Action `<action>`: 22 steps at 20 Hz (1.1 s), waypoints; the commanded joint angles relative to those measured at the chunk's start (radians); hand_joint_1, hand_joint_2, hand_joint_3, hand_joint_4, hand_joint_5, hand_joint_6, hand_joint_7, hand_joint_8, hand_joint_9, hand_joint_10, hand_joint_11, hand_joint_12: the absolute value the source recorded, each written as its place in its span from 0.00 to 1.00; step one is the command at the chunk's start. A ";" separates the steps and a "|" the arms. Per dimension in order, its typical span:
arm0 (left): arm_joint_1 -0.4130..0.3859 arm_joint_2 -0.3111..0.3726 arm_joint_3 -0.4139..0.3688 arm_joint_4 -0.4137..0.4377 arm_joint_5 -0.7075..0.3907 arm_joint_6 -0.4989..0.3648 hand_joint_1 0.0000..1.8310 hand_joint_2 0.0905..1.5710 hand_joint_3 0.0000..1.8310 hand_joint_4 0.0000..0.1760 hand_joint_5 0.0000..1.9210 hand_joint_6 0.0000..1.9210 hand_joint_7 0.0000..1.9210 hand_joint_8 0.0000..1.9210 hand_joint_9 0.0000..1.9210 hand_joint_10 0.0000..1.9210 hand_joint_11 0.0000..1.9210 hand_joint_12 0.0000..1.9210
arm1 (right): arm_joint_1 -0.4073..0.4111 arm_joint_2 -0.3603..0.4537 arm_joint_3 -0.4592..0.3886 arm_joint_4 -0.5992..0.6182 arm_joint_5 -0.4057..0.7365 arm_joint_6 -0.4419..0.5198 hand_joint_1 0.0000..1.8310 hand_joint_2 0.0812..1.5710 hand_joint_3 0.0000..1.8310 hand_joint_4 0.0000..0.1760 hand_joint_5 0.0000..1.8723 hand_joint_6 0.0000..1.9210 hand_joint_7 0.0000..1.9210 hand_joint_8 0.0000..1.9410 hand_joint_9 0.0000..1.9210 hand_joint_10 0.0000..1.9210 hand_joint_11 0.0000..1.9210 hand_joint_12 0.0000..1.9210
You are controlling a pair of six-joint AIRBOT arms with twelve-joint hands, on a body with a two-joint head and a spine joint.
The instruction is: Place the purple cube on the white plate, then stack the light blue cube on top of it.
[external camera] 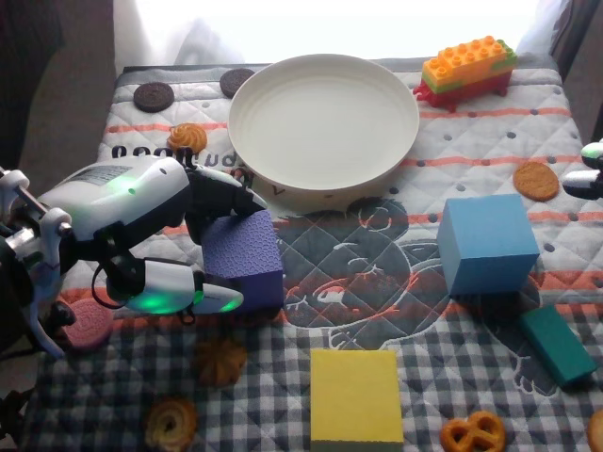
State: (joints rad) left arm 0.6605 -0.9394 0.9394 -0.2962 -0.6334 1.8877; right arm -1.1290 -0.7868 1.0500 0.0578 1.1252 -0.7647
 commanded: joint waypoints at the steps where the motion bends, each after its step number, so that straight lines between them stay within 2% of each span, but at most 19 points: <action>1: -0.007 -0.005 0.007 0.018 -0.088 -0.008 0.69 0.68 0.00 0.00 0.59 0.27 0.49 0.67 0.35 0.73 0.17 0.94 | 0.012 0.001 0.006 0.023 0.115 -0.003 0.49 0.83 0.00 0.49 0.22 0.00 0.15 0.00 0.15 0.00 0.11 0.22; 2: -0.010 -0.005 0.008 0.018 -0.092 -0.010 0.69 0.68 0.00 0.00 0.59 0.27 0.51 0.64 0.36 0.69 0.15 0.92 | 0.012 0.000 0.006 0.023 0.115 -0.003 0.48 0.83 0.00 0.51 0.22 0.00 0.15 0.00 0.16 0.00 0.12 0.23; 4: -0.023 -0.006 0.011 0.021 -0.109 -0.010 0.70 0.67 0.00 0.00 0.59 0.27 0.53 0.62 0.41 0.65 0.24 0.89 | 0.012 0.000 0.007 0.023 0.115 -0.003 0.48 0.83 0.00 0.41 0.23 0.00 0.15 0.00 0.16 0.00 0.11 0.22; 5: -0.040 -0.006 0.016 0.028 -0.115 -0.011 0.69 0.68 0.00 0.00 0.59 0.25 0.50 0.66 0.41 0.71 0.26 0.90 | 0.012 -0.002 0.008 0.023 0.115 -0.003 0.47 0.83 0.00 0.42 0.22 0.00 0.15 0.00 0.16 0.00 0.11 0.23; 6: -0.069 -0.010 0.027 0.039 -0.111 -0.013 0.69 0.69 0.00 0.00 0.59 0.25 0.49 0.68 0.41 0.71 0.28 0.88 | 0.012 -0.003 0.009 0.023 0.115 -0.003 0.47 0.83 0.00 0.46 0.22 0.00 0.15 0.00 0.16 0.00 0.11 0.22; 7: -0.088 -0.015 0.035 0.046 -0.103 -0.013 0.69 0.69 0.00 0.00 0.58 0.26 0.50 0.67 0.42 0.69 0.32 0.86 | 0.012 -0.003 0.009 0.023 0.115 -0.003 0.47 0.83 0.00 0.46 0.22 0.00 0.15 0.00 0.16 0.00 0.11 0.23; 8: -0.116 -0.024 0.053 0.054 -0.088 -0.013 0.69 0.68 0.00 0.00 0.57 0.31 0.52 0.61 0.46 0.59 0.38 0.79 | 0.012 -0.004 0.010 0.023 0.115 -0.003 0.46 0.83 0.00 0.46 0.22 0.00 0.15 0.00 0.15 0.00 0.11 0.23; 10: -0.178 -0.050 0.098 0.056 -0.056 -0.014 0.69 0.68 0.00 0.00 0.53 0.38 0.55 0.56 0.50 0.52 0.40 0.79 | 0.012 -0.006 0.011 0.023 0.115 -0.003 0.48 0.83 0.00 0.49 0.22 0.00 0.15 0.00 0.17 0.00 0.11 0.27; 11: -0.204 -0.065 0.121 0.055 -0.043 -0.014 0.69 0.68 0.00 0.00 0.51 0.42 0.57 0.51 0.53 0.47 0.41 0.76 | 0.012 -0.007 0.011 0.023 0.115 -0.003 0.51 0.83 0.00 0.51 0.22 0.00 0.14 0.00 0.15 0.00 0.09 0.28; 12: -0.237 -0.082 0.149 0.053 -0.025 -0.015 0.69 0.68 0.00 0.00 0.52 0.40 0.56 0.54 0.54 0.47 0.42 0.78 | 0.012 -0.008 0.012 0.023 0.115 -0.003 0.52 0.83 0.00 0.47 0.22 0.00 0.14 0.00 0.14 0.00 0.08 0.27; 14: -0.285 -0.107 0.191 0.048 0.010 -0.015 0.69 0.68 0.00 0.00 0.51 0.41 0.56 0.53 0.56 0.44 0.46 0.70 | 0.014 -0.008 0.013 0.023 0.115 -0.003 0.56 0.82 0.00 0.31 0.22 0.00 0.14 0.00 0.15 0.00 0.07 0.27; 15: -0.307 -0.123 0.215 0.045 0.030 -0.015 0.69 0.68 0.00 0.00 0.50 0.43 0.56 0.51 0.56 0.42 0.47 0.68 | 0.014 -0.009 0.013 0.023 0.115 -0.003 0.57 0.82 0.00 0.30 0.22 0.00 0.15 0.00 0.15 0.00 0.07 0.27; 17: -0.350 -0.172 0.287 0.020 0.083 -0.015 0.68 0.69 0.00 0.00 0.51 0.42 0.52 0.59 0.54 0.43 0.47 0.68 | 0.017 -0.013 0.016 0.023 0.115 -0.003 0.56 0.82 0.00 0.35 0.23 0.00 0.15 0.00 0.15 0.00 0.08 0.25; 18: -0.366 -0.199 0.326 0.004 0.110 -0.015 0.68 0.69 0.00 0.00 0.52 0.42 0.52 0.59 0.56 0.41 0.49 0.65 | 0.018 -0.016 0.018 0.023 0.115 -0.003 0.55 0.82 0.00 0.39 0.23 0.00 0.15 0.00 0.16 0.00 0.09 0.25; 20: -0.397 -0.261 0.409 -0.024 0.172 -0.016 0.68 0.69 0.00 0.00 0.50 0.45 0.54 0.55 0.56 0.35 0.48 0.59 | 0.022 -0.025 0.023 0.021 0.115 -0.003 0.53 0.82 0.00 0.29 0.23 0.00 0.16 0.00 0.16 0.00 0.10 0.25; 21: -0.405 -0.286 0.444 -0.032 0.195 -0.016 0.68 0.69 0.00 0.00 0.50 0.44 0.54 0.55 0.56 0.33 0.45 0.60 | 0.028 -0.031 0.028 0.017 0.115 -0.003 0.52 0.82 0.00 0.26 0.23 0.00 0.16 0.00 0.16 0.00 0.09 0.24; 22: -0.413 -0.316 0.478 -0.038 0.215 -0.016 0.68 0.69 0.00 0.00 0.50 0.43 0.53 0.57 0.54 0.33 0.39 0.61 | 0.036 -0.038 0.033 0.011 0.115 -0.003 0.51 0.82 0.00 0.29 0.23 0.00 0.16 0.00 0.16 0.00 0.10 0.24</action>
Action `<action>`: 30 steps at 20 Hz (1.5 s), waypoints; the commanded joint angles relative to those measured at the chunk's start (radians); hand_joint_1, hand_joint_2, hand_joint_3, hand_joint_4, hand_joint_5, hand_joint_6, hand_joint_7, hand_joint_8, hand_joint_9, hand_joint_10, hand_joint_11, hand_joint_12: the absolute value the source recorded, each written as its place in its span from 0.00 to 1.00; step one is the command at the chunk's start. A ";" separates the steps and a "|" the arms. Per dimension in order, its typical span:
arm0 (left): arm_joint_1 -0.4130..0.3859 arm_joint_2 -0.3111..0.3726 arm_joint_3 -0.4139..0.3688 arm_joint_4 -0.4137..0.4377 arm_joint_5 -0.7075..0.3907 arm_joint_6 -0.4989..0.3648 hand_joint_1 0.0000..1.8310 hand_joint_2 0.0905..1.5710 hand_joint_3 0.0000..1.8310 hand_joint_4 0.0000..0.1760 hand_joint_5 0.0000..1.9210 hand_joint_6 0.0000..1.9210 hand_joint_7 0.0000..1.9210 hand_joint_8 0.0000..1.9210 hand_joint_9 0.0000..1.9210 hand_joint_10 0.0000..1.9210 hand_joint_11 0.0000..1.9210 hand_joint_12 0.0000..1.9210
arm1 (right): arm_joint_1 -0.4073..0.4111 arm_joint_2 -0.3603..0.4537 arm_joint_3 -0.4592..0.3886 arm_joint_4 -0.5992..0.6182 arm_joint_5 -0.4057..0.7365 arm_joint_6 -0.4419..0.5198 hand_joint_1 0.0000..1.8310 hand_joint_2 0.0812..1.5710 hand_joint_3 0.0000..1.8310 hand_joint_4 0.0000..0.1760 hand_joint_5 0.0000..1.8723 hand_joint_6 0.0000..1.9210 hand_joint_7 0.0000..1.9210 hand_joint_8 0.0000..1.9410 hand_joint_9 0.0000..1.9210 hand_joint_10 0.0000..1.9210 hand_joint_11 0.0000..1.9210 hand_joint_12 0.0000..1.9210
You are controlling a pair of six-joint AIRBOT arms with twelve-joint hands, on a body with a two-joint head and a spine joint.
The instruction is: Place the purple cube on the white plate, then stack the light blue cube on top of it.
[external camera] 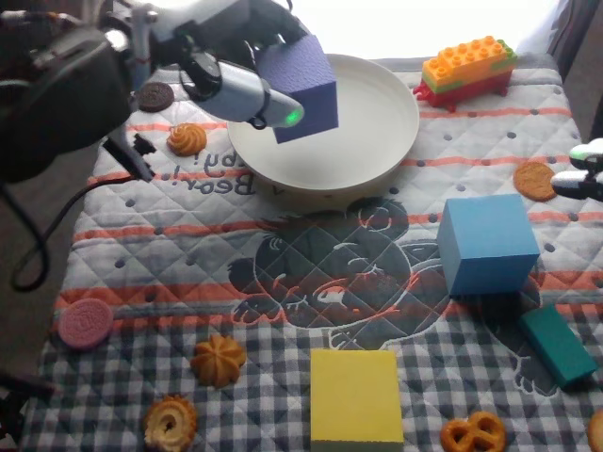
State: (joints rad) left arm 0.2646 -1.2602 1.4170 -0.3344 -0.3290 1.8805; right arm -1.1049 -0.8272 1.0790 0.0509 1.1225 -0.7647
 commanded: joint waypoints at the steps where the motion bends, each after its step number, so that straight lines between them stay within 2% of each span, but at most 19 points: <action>1: -0.019 -0.012 0.018 0.000 -0.080 -0.008 0.68 0.69 0.00 0.00 0.51 0.41 0.53 0.58 0.53 0.36 0.37 0.62 | 0.016 -0.001 0.007 0.015 0.118 -0.003 0.50 0.82 0.00 0.29 0.24 0.00 0.17 0.00 0.16 0.00 0.11 0.24; 5: -0.012 -0.074 0.074 -0.002 -0.047 -0.009 0.68 0.71 0.00 0.00 0.47 0.44 0.49 0.67 0.45 0.55 0.32 0.78 | 0.036 -0.013 0.015 -0.003 0.118 -0.003 0.49 0.83 0.00 0.29 0.23 0.00 0.17 0.00 0.17 0.00 0.11 0.24; 6: -0.006 -0.090 0.091 -0.012 -0.043 -0.009 0.67 0.73 0.00 0.00 0.45 0.57 0.45 0.64 0.40 0.62 0.29 0.81 | 0.038 -0.014 0.015 -0.005 0.118 -0.003 0.51 0.83 0.00 0.22 0.24 0.00 0.17 0.00 0.18 0.01 0.13 0.25; 7: -0.002 -0.102 0.106 -0.013 -0.033 -0.009 0.61 0.71 0.00 0.00 0.48 0.54 0.38 0.55 0.34 0.71 0.27 0.85 | 0.039 -0.014 0.015 -0.007 0.118 -0.003 0.50 0.83 0.00 0.23 0.24 0.00 0.17 0.00 0.18 0.01 0.13 0.26; 8: -0.001 -0.112 0.120 -0.013 -0.021 -0.009 0.59 0.69 0.00 0.16 0.51 0.51 0.36 0.55 0.31 0.78 0.27 0.91 | 0.040 -0.014 0.016 -0.009 0.118 -0.003 0.49 0.83 0.00 0.23 0.24 0.00 0.18 0.00 0.19 0.00 0.13 0.26; 9: 0.000 -0.123 0.136 -0.014 -0.010 -0.009 0.56 0.66 0.00 0.00 0.43 0.18 0.32 0.53 0.29 0.74 0.25 0.90 | 0.041 -0.015 0.017 -0.011 0.118 -0.003 0.49 0.83 0.00 0.23 0.24 0.00 0.18 0.00 0.19 0.00 0.13 0.26; 10: -0.001 -0.138 0.156 -0.014 0.010 -0.009 0.53 0.63 0.00 0.04 0.42 0.05 0.31 0.47 0.28 0.67 0.23 0.85 | 0.042 -0.019 0.020 -0.014 0.118 -0.002 0.49 0.83 0.00 0.29 0.24 0.00 0.18 0.00 0.18 0.00 0.12 0.26; 11: -0.003 -0.152 0.175 -0.014 0.029 -0.009 0.50 0.61 0.00 0.41 0.35 0.00 0.30 0.34 0.26 0.58 0.17 0.78 | 0.043 -0.025 0.025 -0.016 0.118 -0.001 0.47 0.83 0.00 0.26 0.24 0.00 0.18 0.00 0.18 0.00 0.13 0.26; 13: -0.004 -0.168 0.196 -0.014 0.046 -0.009 0.49 0.60 0.00 0.53 0.32 0.00 0.27 0.36 0.21 0.68 0.15 0.82 | 0.050 -0.037 0.036 -0.024 0.116 0.019 0.46 0.83 0.00 0.26 0.24 0.00 0.18 0.00 0.18 0.00 0.13 0.26; 15: 0.001 -0.170 0.198 -0.014 0.053 -0.009 0.46 0.58 0.00 0.93 0.20 0.00 0.23 0.13 0.15 0.59 0.07 0.79 | 0.060 -0.044 0.045 -0.034 0.114 0.040 0.47 0.84 0.00 0.24 0.24 0.00 0.19 0.00 0.17 0.00 0.11 0.24; 16: 0.006 -0.171 0.200 -0.015 0.055 -0.009 0.46 0.58 0.00 0.93 0.20 0.00 0.23 0.13 0.15 0.59 0.07 0.79 | 0.061 -0.044 0.045 -0.035 0.114 0.040 0.47 0.84 0.00 0.24 0.24 0.00 0.19 0.00 0.17 0.00 0.11 0.24; 17: 0.012 -0.174 0.205 -0.020 0.056 -0.009 0.45 0.57 0.00 1.00 0.14 0.00 0.23 0.03 0.18 0.32 0.03 0.66 | 0.062 -0.044 0.046 -0.035 0.114 0.040 0.45 0.85 0.00 0.20 0.24 0.00 0.19 0.00 0.18 0.00 0.11 0.23; 18: 0.015 -0.176 0.209 -0.027 0.057 -0.009 0.45 0.57 0.00 1.00 0.14 0.00 0.23 0.03 0.18 0.32 0.03 0.66 | 0.063 -0.044 0.046 -0.035 0.114 0.040 0.45 0.85 0.00 0.20 0.24 0.00 0.19 0.00 0.18 0.00 0.11 0.23; 19: 0.016 -0.177 0.210 -0.030 0.058 -0.009 0.44 0.55 0.00 1.00 0.09 0.00 0.21 0.00 0.22 0.11 0.00 0.65 | 0.064 -0.044 0.046 -0.036 0.114 0.040 0.47 0.84 0.00 0.18 0.25 0.00 0.19 0.00 0.18 0.00 0.11 0.23; 24: 0.018 -0.143 0.160 -0.028 0.025 -0.007 0.40 0.55 0.00 1.00 0.00 0.00 0.07 0.00 0.13 0.00 0.00 0.51 | 0.080 -0.047 0.046 -0.042 0.114 0.041 0.45 0.82 0.00 0.22 0.24 0.00 0.19 0.00 0.17 0.00 0.09 0.22; 25: 0.019 -0.127 0.138 -0.028 0.005 -0.006 0.40 0.54 0.00 1.00 0.00 0.00 0.04 0.00 0.12 0.00 0.00 0.48 | 0.084 -0.048 0.047 -0.042 0.114 0.041 0.44 0.82 0.00 0.26 0.24 0.00 0.19 0.00 0.16 0.00 0.08 0.21; 27: 0.028 -0.085 0.078 -0.021 -0.053 -0.006 0.39 0.53 0.00 1.00 0.00 0.00 0.00 0.00 0.01 0.00 0.00 0.26 | 0.091 -0.049 0.049 -0.042 0.114 0.041 0.40 0.71 0.00 0.60 0.19 0.00 0.13 0.00 0.11 0.00 0.02 0.19; 28: 0.037 -0.054 0.038 -0.011 -0.089 -0.006 0.38 0.53 0.00 1.00 0.00 0.00 0.00 0.00 0.00 0.00 0.00 0.17 | 0.098 -0.049 0.049 -0.042 0.114 0.041 0.37 0.56 0.00 0.96 0.12 0.00 0.08 0.00 0.04 0.00 0.00 0.05; 30: 0.078 0.055 -0.104 0.032 -0.208 -0.006 0.36 0.52 0.00 1.00 0.00 0.00 0.00 0.00 0.00 0.00 0.00 0.02 | 0.124 -0.049 0.039 -0.062 0.129 0.042 0.32 0.46 0.00 1.00 0.03 0.00 0.01 0.00 0.00 0.00 0.02 0.01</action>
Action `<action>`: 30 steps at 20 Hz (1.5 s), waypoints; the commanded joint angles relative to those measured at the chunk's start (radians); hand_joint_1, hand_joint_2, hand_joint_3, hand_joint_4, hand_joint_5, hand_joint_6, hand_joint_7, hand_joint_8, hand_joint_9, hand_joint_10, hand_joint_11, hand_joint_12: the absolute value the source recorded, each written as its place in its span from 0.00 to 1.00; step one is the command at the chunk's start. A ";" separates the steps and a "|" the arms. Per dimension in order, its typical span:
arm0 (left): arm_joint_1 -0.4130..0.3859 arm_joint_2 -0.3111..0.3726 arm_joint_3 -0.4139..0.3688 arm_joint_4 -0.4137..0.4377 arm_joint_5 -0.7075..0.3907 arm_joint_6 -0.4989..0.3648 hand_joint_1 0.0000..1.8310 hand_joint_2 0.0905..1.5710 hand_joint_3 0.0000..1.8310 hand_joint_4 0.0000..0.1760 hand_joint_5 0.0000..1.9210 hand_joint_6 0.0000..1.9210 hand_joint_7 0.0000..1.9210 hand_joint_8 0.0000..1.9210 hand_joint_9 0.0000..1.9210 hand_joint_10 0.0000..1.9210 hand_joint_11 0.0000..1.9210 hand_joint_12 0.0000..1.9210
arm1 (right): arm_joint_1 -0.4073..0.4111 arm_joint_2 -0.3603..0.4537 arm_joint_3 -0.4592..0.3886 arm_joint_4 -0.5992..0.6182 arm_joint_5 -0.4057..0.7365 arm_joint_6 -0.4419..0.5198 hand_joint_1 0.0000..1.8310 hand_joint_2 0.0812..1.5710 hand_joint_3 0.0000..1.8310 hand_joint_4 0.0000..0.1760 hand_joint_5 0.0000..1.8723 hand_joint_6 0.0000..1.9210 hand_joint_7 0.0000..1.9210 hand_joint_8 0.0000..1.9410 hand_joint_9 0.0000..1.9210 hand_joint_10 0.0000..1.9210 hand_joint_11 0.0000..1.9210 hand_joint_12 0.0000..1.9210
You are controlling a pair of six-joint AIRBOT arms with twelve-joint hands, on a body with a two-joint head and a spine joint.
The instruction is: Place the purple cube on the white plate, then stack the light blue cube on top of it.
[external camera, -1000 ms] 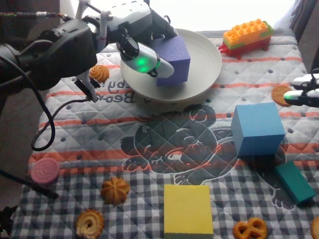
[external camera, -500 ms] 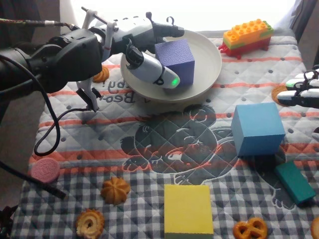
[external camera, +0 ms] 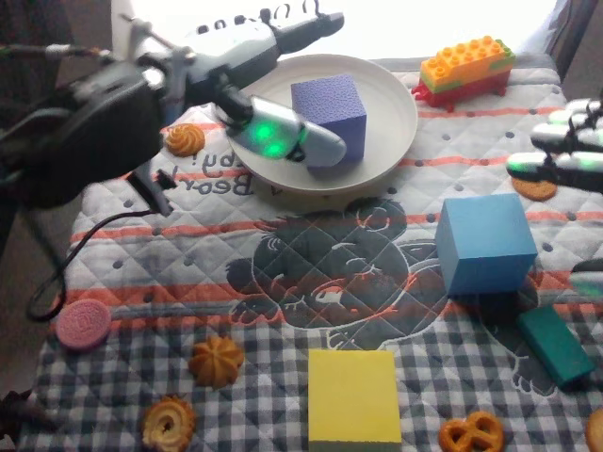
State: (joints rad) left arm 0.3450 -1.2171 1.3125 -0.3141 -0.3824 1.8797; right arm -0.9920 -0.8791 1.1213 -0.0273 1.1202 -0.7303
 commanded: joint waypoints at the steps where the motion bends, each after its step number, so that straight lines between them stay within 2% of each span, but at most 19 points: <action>1: 0.008 0.032 -0.025 0.019 -0.175 -0.005 0.36 0.52 0.00 1.00 0.00 0.00 0.00 0.00 0.00 0.00 0.00 0.00 | 0.014 0.003 -0.006 0.013 0.136 0.007 0.33 0.45 0.00 1.00 0.02 0.00 0.00 0.00 0.00 0.00 0.03 0.01; 4: 0.075 0.128 -0.148 0.058 -0.280 -0.009 0.35 0.52 0.00 1.00 0.00 0.00 0.00 0.00 0.00 0.00 0.00 0.00 | 0.018 0.001 -0.016 0.004 0.174 0.013 0.37 0.46 0.00 1.00 0.00 0.00 0.00 0.00 0.00 0.00 0.01 0.00; 9: 0.207 0.279 -0.318 0.124 -0.469 -0.132 0.47 0.50 0.00 1.00 0.00 0.00 0.00 0.00 0.00 0.00 0.00 0.00 | 0.066 -0.077 0.021 -0.021 0.151 0.044 0.32 0.48 0.00 1.00 0.01 0.00 0.00 0.00 0.00 0.00 0.00 0.00; 11: 0.253 0.330 -0.372 0.124 -0.536 -0.132 0.44 0.54 0.01 1.00 0.00 0.00 0.00 0.00 0.00 0.00 0.00 0.00 | 0.089 -0.113 0.057 -0.049 0.118 0.101 0.35 0.48 0.00 1.00 0.05 0.00 0.01 0.00 0.04 0.00 0.12 0.06; 13: 0.294 0.366 -0.416 0.124 -0.591 -0.132 0.44 0.54 0.01 1.00 0.00 0.00 0.00 0.00 0.00 0.00 0.00 0.00 | 0.111 -0.131 0.071 -0.066 0.082 0.108 0.35 0.49 0.00 1.00 0.05 0.00 0.02 0.00 0.06 0.01 0.13 0.07; 14: 0.321 0.384 -0.437 0.120 -0.623 -0.132 0.43 0.54 0.01 1.00 0.00 0.00 0.00 0.00 0.00 0.00 0.00 0.00 | 0.129 -0.144 0.083 -0.079 0.051 0.108 0.36 0.49 0.00 1.00 0.07 0.00 0.04 0.00 0.09 0.01 0.11 0.17; 16: 0.357 0.409 -0.467 0.110 -0.663 -0.132 0.46 0.55 0.01 1.00 0.00 0.00 0.00 0.00 0.00 0.00 0.00 0.00 | 0.151 -0.160 0.101 -0.097 0.003 0.108 0.38 0.50 0.00 0.79 0.10 0.00 0.07 0.00 0.12 0.00 0.01 0.45; 18: 0.371 0.415 -0.481 0.111 -0.676 -0.132 0.45 0.55 0.00 1.00 0.00 0.00 0.00 0.00 0.00 0.00 0.00 0.00 | 0.155 -0.164 0.111 -0.099 -0.030 0.108 0.39 0.55 0.00 0.60 0.16 0.01 0.14 0.01 0.18 0.01 0.03 0.51; 19: 0.371 0.413 -0.481 0.112 -0.673 -0.132 0.47 0.54 0.00 1.00 0.00 0.00 0.00 0.00 0.00 0.00 0.00 0.00 | 0.156 -0.166 0.114 -0.099 -0.036 0.108 0.44 0.58 0.00 0.04 0.25 0.01 0.25 0.01 0.27 0.01 0.11 0.41; 20: 0.371 0.410 -0.481 0.112 -0.663 -0.132 0.47 0.54 0.00 1.00 0.00 0.00 0.00 0.00 0.00 0.00 0.00 0.00 | 0.158 -0.170 0.118 -0.099 -0.045 0.108 0.55 0.60 0.00 0.00 0.35 0.00 0.38 0.00 0.38 0.01 0.20 0.33; 21: 0.371 0.408 -0.481 0.112 -0.648 -0.132 0.47 0.54 0.00 1.00 0.00 0.00 0.00 0.00 0.00 0.00 0.00 0.00 | 0.165 -0.177 0.125 -0.099 -0.054 0.108 0.58 0.60 0.00 0.00 0.38 0.00 0.42 0.00 0.42 0.01 0.23 0.35; 22: 0.371 0.406 -0.481 0.112 -0.642 -0.132 0.47 0.54 0.00 1.00 0.00 0.00 0.00 0.00 0.00 0.00 0.00 0.00 | 0.170 -0.179 0.128 -0.101 -0.058 0.108 0.71 0.63 0.01 0.00 0.42 0.00 0.57 0.29 0.52 0.03 0.21 0.53; 23: 0.372 0.405 -0.481 0.112 -0.637 -0.132 0.48 0.53 0.00 1.00 0.00 0.00 0.00 0.00 0.00 0.00 0.00 0.00 | 0.172 -0.180 0.129 -0.103 -0.061 0.108 0.74 0.65 0.00 0.00 0.45 0.00 0.57 0.39 0.58 0.05 0.27 0.65; 24: 0.373 0.404 -0.481 0.112 -0.635 -0.132 0.47 0.54 0.00 1.00 0.00 0.00 0.00 0.00 0.00 0.00 0.00 0.00 | 0.173 -0.180 0.130 -0.103 -0.064 0.108 0.70 0.66 0.01 0.00 0.52 0.38 0.56 0.43 0.64 0.07 0.34 0.66; 25: 0.373 0.404 -0.481 0.112 -0.635 -0.132 0.47 0.54 0.00 1.00 0.00 0.00 0.00 0.00 0.00 0.00 0.00 0.00 | 0.173 -0.179 0.130 -0.104 -0.066 0.108 0.70 0.66 0.01 0.00 0.52 0.38 0.56 0.43 0.64 0.07 0.34 0.66; 27: 0.374 0.404 -0.482 0.111 -0.636 -0.132 0.47 0.53 0.00 1.00 0.00 0.00 0.00 0.00 0.00 0.00 0.00 0.00 | 0.173 -0.174 0.130 -0.106 -0.070 0.108 0.69 0.70 0.00 0.00 0.46 0.52 0.57 0.50 0.67 0.09 0.32 0.68; 28: 0.375 0.403 -0.482 0.111 -0.636 -0.133 0.47 0.53 0.00 1.00 0.00 0.00 0.00 0.00 0.00 0.00 0.00 0.00 | 0.175 -0.172 0.130 -0.106 -0.070 0.109 0.69 0.71 0.00 0.00 0.48 0.46 0.54 0.57 0.64 0.21 0.36 0.74; 29: 0.375 0.403 -0.482 0.111 -0.633 -0.133 0.47 0.53 0.00 1.00 0.00 0.00 0.00 0.00 0.00 0.00 0.00 0.00 | 0.181 -0.171 0.130 -0.107 -0.070 0.111 0.69 0.71 0.00 0.00 0.48 0.46 0.54 0.57 0.64 0.21 0.36 0.74; 30: 0.375 0.402 -0.482 0.111 -0.630 -0.133 0.49 0.53 0.00 1.00 0.00 0.00 0.00 0.00 0.00 0.00 0.00 0.00 | 0.189 -0.171 0.131 -0.111 -0.067 0.120 0.68 0.73 0.00 0.00 0.47 0.47 0.49 0.67 0.51 0.62 0.40 0.91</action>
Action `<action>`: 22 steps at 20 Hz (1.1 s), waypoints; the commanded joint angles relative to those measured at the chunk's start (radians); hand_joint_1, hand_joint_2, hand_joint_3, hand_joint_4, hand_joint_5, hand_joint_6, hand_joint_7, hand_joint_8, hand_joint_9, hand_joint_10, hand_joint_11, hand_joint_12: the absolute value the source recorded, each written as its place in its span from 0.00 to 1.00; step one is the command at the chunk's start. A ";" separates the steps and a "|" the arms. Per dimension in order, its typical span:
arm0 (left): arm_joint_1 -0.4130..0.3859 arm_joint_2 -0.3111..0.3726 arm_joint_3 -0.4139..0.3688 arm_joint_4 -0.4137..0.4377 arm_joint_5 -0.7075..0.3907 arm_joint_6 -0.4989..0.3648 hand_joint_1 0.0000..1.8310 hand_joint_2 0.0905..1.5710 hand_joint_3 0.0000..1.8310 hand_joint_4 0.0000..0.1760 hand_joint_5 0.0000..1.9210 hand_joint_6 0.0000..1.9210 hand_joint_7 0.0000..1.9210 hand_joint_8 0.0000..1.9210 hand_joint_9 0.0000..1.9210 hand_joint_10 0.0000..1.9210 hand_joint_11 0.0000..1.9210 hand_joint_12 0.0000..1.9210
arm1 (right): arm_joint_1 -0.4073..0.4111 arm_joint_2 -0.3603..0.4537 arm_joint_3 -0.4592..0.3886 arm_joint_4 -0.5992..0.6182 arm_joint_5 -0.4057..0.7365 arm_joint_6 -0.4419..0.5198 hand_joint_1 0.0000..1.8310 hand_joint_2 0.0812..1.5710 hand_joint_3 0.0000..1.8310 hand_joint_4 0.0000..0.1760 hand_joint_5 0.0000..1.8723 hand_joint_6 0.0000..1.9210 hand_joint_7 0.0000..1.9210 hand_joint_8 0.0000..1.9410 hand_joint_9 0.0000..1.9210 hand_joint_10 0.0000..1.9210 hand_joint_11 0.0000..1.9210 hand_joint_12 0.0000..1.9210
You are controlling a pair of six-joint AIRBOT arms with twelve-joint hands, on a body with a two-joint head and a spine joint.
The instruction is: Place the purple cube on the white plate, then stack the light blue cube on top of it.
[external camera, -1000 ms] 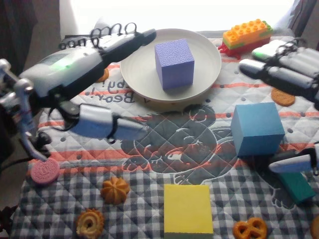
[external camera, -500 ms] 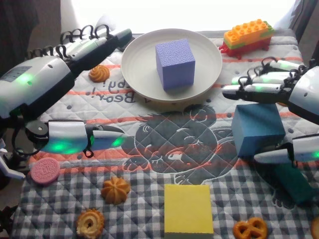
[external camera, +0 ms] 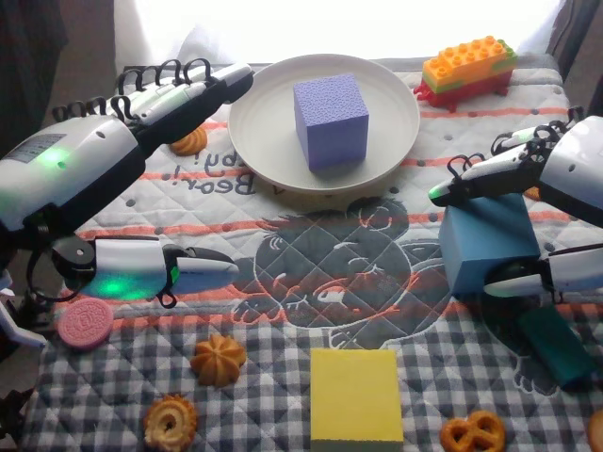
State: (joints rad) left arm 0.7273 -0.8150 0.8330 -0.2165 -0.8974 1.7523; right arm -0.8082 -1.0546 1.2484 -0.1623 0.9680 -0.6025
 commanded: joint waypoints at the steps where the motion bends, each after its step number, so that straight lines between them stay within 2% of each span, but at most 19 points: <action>1: -0.007 -0.001 -0.002 0.013 -0.115 -0.005 0.49 0.53 0.00 1.00 0.00 0.00 0.00 0.00 0.00 0.00 0.00 0.00 | 0.017 0.005 0.007 0.019 0.095 0.002 0.68 0.72 0.00 0.00 0.47 0.46 0.49 0.67 0.50 0.71 0.42 0.95; 2: -0.006 -0.001 -0.003 0.012 -0.116 -0.005 0.49 0.53 0.00 1.00 0.00 0.00 0.00 0.00 0.00 0.00 0.00 0.00 | 0.033 0.004 0.011 0.015 0.106 0.008 0.68 0.72 0.00 0.00 0.47 0.46 0.49 0.67 0.50 0.71 0.42 0.95; 4: -0.005 -0.002 -0.003 0.010 -0.119 -0.006 0.48 0.54 0.00 1.00 0.00 0.00 0.00 0.00 0.00 0.00 0.00 0.00 | 0.073 0.001 0.022 0.013 0.116 0.010 0.69 0.71 0.00 0.00 0.51 0.39 0.50 0.66 0.49 0.70 0.43 0.92; 5: -0.003 -0.002 -0.003 0.008 -0.123 -0.014 0.47 0.54 0.00 1.00 0.00 0.00 0.00 0.00 0.00 0.00 0.00 0.00 | 0.105 -0.005 0.033 0.013 0.119 0.010 0.69 0.69 0.00 0.00 0.53 0.38 0.55 0.55 0.53 0.50 0.44 0.78; 6: 0.004 -0.002 -0.003 0.006 -0.131 -0.031 0.45 0.54 0.00 1.00 0.00 0.00 0.00 0.00 0.00 0.00 0.00 0.00 | 0.135 -0.015 0.047 0.013 0.118 0.010 0.69 0.67 0.00 0.00 0.54 0.40 0.58 0.48 0.54 0.31 0.22 0.68; 7: 0.013 -0.002 -0.002 0.003 -0.142 -0.051 0.45 0.54 0.00 1.00 0.00 0.00 0.00 0.00 0.00 0.00 0.00 0.00 | 0.168 -0.028 0.064 0.011 0.118 0.010 0.68 0.67 0.00 0.00 0.54 0.42 0.59 0.45 0.57 0.22 0.22 0.66; 8: 0.019 -0.004 -0.001 -0.001 -0.148 -0.059 0.46 0.55 0.00 1.00 0.00 0.00 0.00 0.00 0.00 0.00 0.00 0.00 | 0.194 -0.040 0.076 0.011 0.115 0.010 0.74 0.66 0.00 0.00 0.54 0.41 0.61 0.34 0.56 0.46 0.36 0.63; 9: 0.019 -0.006 -0.001 -0.004 -0.149 -0.059 0.46 0.55 0.00 1.00 0.00 0.00 0.00 0.00 0.00 0.00 0.00 0.00 | 0.211 -0.048 0.085 0.011 0.111 0.010 0.74 0.66 0.00 0.00 0.54 0.41 0.61 0.34 0.56 0.46 0.36 0.63; 10: 0.020 -0.010 0.002 -0.007 -0.147 -0.059 0.50 0.54 0.00 1.00 0.00 0.00 0.00 0.00 0.00 0.00 0.00 0.00 | 0.238 -0.061 0.099 0.011 0.100 0.009 0.75 0.66 0.00 0.00 0.50 0.49 0.60 0.33 0.54 0.54 0.42 0.58; 11: 0.022 -0.011 0.002 -0.008 -0.145 -0.059 0.51 0.55 0.00 1.00 0.00 0.00 0.00 0.00 0.00 0.00 0.00 0.00 | 0.257 -0.074 0.112 0.011 0.089 0.007 0.75 0.66 0.00 0.00 0.50 0.49 0.61 0.31 0.55 0.53 0.45 0.55; 12: 0.025 -0.011 0.002 -0.009 -0.145 -0.059 0.51 0.54 0.00 1.00 0.00 0.00 0.00 0.00 0.00 0.00 0.00 0.00 | 0.289 -0.094 0.129 0.011 0.067 0.000 0.70 0.67 0.00 0.00 0.50 0.53 0.61 0.36 0.62 0.31 0.58 0.51; 13: 0.030 -0.011 0.003 -0.015 -0.148 -0.059 0.51 0.54 0.00 1.00 0.00 0.00 0.00 0.00 0.00 0.00 0.00 0.00 | 0.345 -0.122 0.154 0.011 0.022 -0.024 0.68 0.68 0.00 0.00 0.49 0.54 0.60 0.39 0.68 0.19 0.64 0.46; 14: 0.033 -0.011 0.003 -0.018 -0.150 -0.059 0.50 0.54 0.00 1.00 0.00 0.00 0.00 0.00 0.00 0.00 0.00 0.00 | 0.370 -0.134 0.164 0.011 0.002 -0.038 0.68 0.69 0.00 0.00 0.48 0.55 0.59 0.39 0.73 0.13 0.66 0.46; 16: 0.036 -0.016 0.006 -0.020 -0.145 -0.059 0.48 0.54 0.00 1.00 0.00 0.00 0.00 0.00 0.00 0.00 0.00 0.00 | 0.424 -0.166 0.197 0.011 -0.050 -0.062 0.68 0.68 0.00 0.00 0.49 0.55 0.59 0.39 0.75 0.07 0.66 0.45; 22: 0.034 -0.030 0.019 -0.021 -0.121 -0.059 0.47 0.55 0.00 1.00 0.00 0.00 0.00 0.00 0.00 0.00 0.00 0.00 | 0.481 -0.247 0.271 0.012 -0.136 -0.062 0.69 0.67 0.00 0.00 0.50 0.50 0.63 0.36 0.76 0.03 0.62 0.45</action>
State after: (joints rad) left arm 0.7696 -0.8463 0.8478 -0.2432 -0.9016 1.6997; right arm -0.3431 -1.3163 1.5238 -0.1768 0.7090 -0.6643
